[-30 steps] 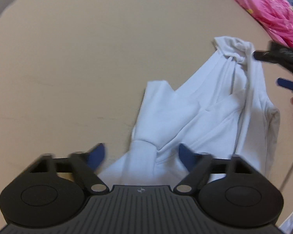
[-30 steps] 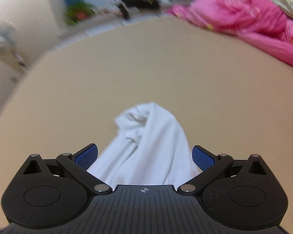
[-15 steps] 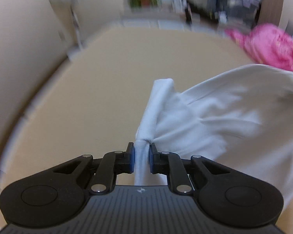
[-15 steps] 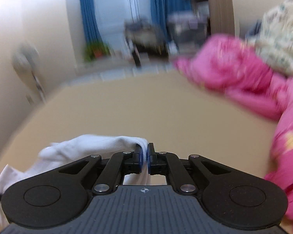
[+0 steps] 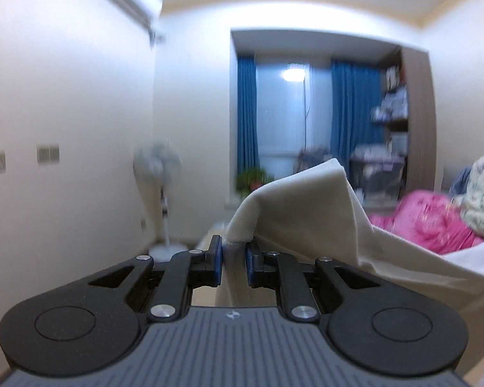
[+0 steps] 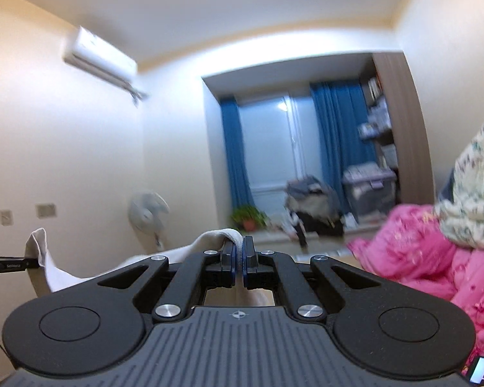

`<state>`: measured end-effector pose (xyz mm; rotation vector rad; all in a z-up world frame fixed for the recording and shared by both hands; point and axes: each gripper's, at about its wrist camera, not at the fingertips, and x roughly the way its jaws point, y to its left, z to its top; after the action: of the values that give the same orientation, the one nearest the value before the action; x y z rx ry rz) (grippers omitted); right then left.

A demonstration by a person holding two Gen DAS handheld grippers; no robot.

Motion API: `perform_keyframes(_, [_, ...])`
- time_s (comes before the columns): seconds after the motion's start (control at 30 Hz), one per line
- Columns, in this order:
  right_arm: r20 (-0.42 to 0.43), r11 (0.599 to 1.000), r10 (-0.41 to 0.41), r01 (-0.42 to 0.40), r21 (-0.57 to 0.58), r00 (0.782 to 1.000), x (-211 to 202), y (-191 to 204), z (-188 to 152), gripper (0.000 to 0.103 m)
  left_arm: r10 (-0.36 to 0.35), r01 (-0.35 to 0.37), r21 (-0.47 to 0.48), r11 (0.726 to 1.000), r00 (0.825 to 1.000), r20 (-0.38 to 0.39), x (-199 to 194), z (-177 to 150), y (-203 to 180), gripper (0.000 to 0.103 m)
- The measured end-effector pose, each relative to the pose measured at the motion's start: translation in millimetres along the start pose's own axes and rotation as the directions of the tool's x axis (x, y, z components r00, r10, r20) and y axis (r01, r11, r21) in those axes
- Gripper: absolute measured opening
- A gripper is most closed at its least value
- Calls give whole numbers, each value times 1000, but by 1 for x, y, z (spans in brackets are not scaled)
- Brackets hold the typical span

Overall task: Fold small clothes
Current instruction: 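Grasp the shirt collar with the left gripper while the right gripper grasps the hem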

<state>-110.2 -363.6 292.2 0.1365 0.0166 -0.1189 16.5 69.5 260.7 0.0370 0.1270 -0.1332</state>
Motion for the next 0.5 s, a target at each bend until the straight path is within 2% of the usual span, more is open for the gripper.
perform_keyframes(0.1, [55, 1000, 8, -7, -15, 998, -33, 6, 19, 3, -13, 13, -7, 1000, 999, 44, -37, 22, 2, 16])
perform_keyframes(0.23, [76, 1000, 13, -13, -2, 997, -45, 0, 30, 3, -38, 38, -16, 999, 999, 36, -57, 40, 9, 16])
perform_keyframes(0.37, [-11, 999, 9, -9, 39, 1000, -11, -13, 12, 3, -14, 14, 17, 1000, 999, -50, -26, 38, 9, 16])
perform_keyframes(0.43, [-90, 997, 1, 6, 74, 996, 22, -19, -9, 3, 10, -4, 51, 999, 992, -124, 17, 19, 3, 16])
perform_keyframes(0.5, [-183, 992, -12, 35, 123, 983, 69, -36, -34, 3, 29, -10, 88, 996, 977, -213, 74, -7, -14, 16])
